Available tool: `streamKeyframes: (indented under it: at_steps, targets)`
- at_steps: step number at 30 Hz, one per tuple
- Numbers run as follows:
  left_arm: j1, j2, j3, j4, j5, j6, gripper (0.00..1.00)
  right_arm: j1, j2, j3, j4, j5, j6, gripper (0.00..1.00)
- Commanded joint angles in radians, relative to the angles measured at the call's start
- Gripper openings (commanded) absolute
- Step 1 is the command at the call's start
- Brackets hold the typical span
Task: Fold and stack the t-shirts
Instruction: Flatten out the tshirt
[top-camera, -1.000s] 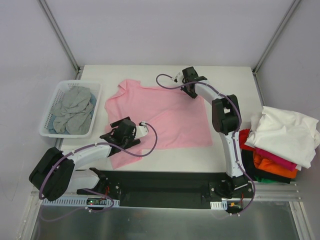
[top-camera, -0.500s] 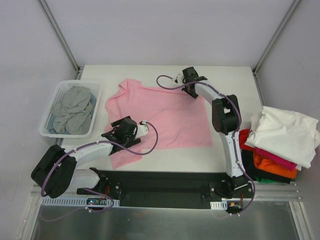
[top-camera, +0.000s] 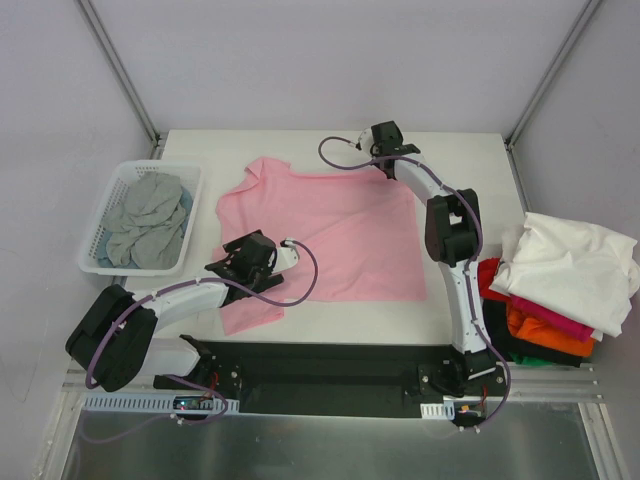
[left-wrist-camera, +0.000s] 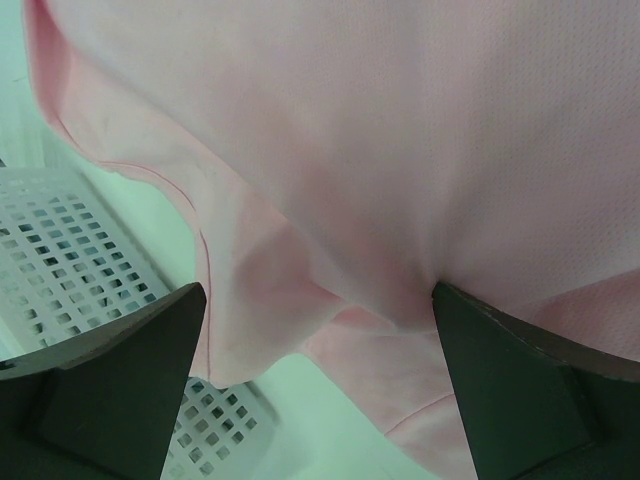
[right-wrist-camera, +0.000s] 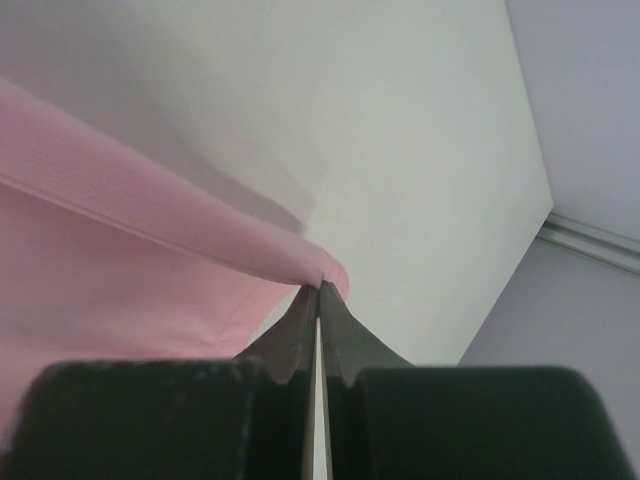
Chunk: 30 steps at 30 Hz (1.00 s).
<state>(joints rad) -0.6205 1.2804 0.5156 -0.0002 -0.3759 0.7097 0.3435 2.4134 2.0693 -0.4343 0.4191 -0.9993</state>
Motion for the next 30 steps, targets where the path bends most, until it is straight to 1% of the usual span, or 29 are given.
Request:
streamKeyframes:
  at_steps: [1, 2, 4, 5, 6, 8, 9, 11, 12, 15, 18, 19, 23, 26, 30]
  targets:
    - [-0.002, 0.025, 0.009, -0.052, 0.037, -0.035, 0.99, 0.000, 0.055, 0.090, 0.068, 0.062, -0.065, 0.01]
    - [-0.002, 0.025, 0.009, -0.052, 0.038, -0.035, 0.99, -0.001, 0.075, 0.115, 0.090, 0.070, -0.090, 0.01]
    - [-0.002, 0.028, 0.011, -0.050, 0.038, -0.036, 0.99, -0.003, 0.098, 0.143, 0.107, 0.092, -0.117, 0.06]
    - [-0.002, 0.031, 0.012, -0.052, 0.038, -0.036, 0.99, 0.000, 0.114, 0.153, 0.130, 0.101, -0.128, 0.10]
    - [-0.002, 0.036, 0.015, -0.049, 0.037, -0.039, 0.99, -0.001, 0.119, 0.164, 0.149, 0.122, -0.149, 0.23]
    - [-0.002, 0.037, 0.018, -0.043, 0.034, -0.042, 0.99, -0.001, 0.121, 0.163, 0.179, 0.129, -0.159, 0.31]
    - [-0.002, 0.037, 0.020, -0.037, 0.028, -0.045, 0.99, -0.001, 0.116, 0.152, 0.189, 0.136, -0.157, 0.37]
    - [-0.002, 0.028, 0.023, -0.015, 0.026, -0.049, 0.99, -0.001, 0.083, 0.129, 0.198, 0.135, -0.147, 0.42]
    - [-0.002, 0.027, 0.030, -0.011, 0.023, -0.049, 0.99, -0.001, 0.067, 0.099, 0.197, 0.132, -0.133, 0.46]
    - [-0.002, 0.025, 0.063, 0.024, 0.009, -0.050, 0.99, 0.000, -0.003, 0.045, 0.187, 0.127, -0.104, 0.50]
    - [-0.001, 0.020, 0.109, 0.060, 0.005, -0.047, 0.99, 0.009, -0.117, -0.066, 0.160, 0.098, -0.046, 0.52]
    - [-0.001, 0.016, 0.122, 0.074, 0.000, -0.042, 0.99, 0.017, -0.178, -0.137, 0.157, 0.092, -0.017, 0.53]
    - [0.001, 0.004, 0.193, 0.138, -0.006, -0.018, 0.99, 0.031, -0.296, -0.260, 0.122, 0.047, 0.056, 0.56]
    - [0.016, 0.019, 0.256, 0.175, -0.026, 0.011, 0.99, 0.038, -0.342, -0.313, 0.085, 0.012, 0.108, 0.58]
    - [0.050, 0.053, 0.310, 0.245, -0.076, 0.037, 0.99, 0.060, -0.338, -0.337, 0.042, -0.042, 0.151, 0.60]
